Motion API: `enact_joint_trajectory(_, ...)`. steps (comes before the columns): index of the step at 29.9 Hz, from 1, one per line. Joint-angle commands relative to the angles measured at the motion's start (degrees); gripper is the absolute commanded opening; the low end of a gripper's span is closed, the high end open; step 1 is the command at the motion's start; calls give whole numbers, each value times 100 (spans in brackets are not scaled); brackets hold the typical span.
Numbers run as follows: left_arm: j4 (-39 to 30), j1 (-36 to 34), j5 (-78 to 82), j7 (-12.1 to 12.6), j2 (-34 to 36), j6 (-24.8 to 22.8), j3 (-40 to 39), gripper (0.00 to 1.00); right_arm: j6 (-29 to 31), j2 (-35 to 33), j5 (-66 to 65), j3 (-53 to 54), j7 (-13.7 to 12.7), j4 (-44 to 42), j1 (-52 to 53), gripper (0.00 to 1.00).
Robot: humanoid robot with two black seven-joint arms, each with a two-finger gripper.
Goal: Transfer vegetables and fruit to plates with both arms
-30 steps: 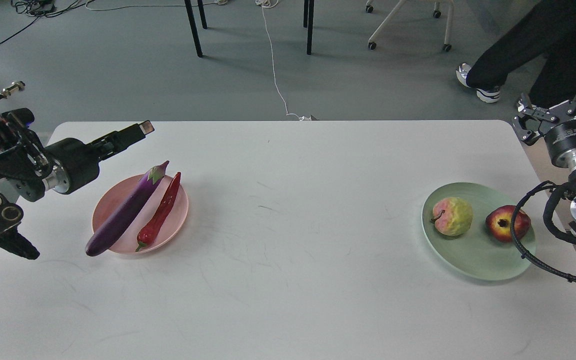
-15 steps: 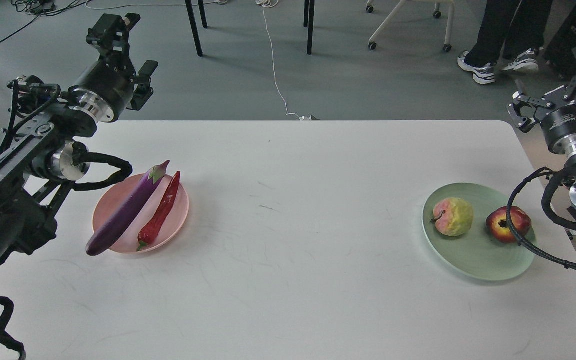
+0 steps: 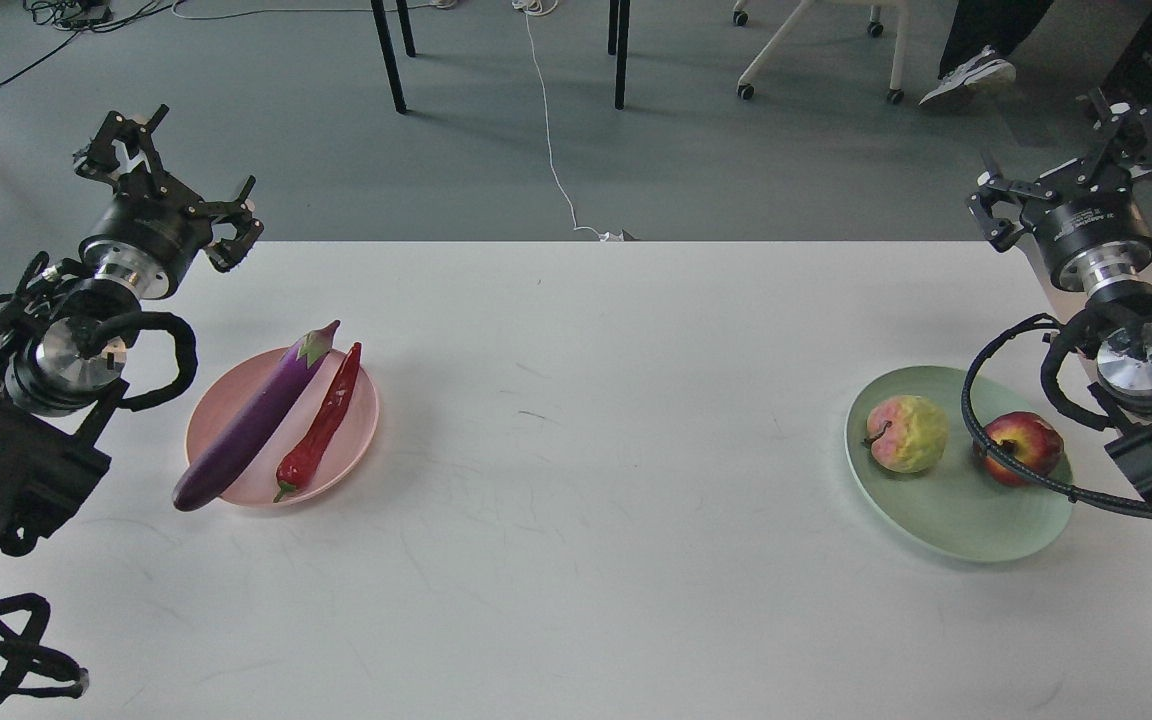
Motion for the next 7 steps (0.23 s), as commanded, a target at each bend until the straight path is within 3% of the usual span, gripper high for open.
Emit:
enact_joint_trajectory(1, 18, 107, -8, -20, -27, -5, 0, 98, 0, 23, -25, -51, 0, -144, 2, 100)
enact_joint_trajectory(7, 18, 283, -8, -29, 0, -75, 0, 98, 0, -4, -43, -69, 35, -91, -7, 100)
